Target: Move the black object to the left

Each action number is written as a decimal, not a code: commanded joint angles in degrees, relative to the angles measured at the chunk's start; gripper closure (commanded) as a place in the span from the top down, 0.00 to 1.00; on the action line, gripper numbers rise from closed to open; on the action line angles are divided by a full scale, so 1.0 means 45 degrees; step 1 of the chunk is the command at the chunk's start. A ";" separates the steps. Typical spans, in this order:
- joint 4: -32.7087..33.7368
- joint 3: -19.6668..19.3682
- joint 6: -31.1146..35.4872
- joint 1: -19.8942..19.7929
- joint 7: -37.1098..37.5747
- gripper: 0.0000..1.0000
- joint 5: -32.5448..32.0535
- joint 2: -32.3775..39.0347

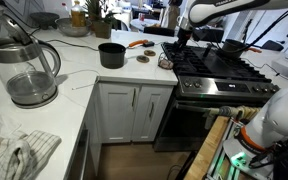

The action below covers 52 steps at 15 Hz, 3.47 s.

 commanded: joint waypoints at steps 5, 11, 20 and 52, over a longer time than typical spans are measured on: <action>0.0797 -0.0166 0.1184 -0.0105 -0.0418 1.00 0.0643 0.1814; 0.1503 -0.0056 0.1825 -0.0215 -0.0227 0.68 0.1345 0.2855; 0.2171 0.0194 0.1834 -0.0199 -0.0015 0.12 0.1550 0.3832; 0.3090 0.1264 -0.0527 0.0547 -0.2703 0.01 0.0136 0.2599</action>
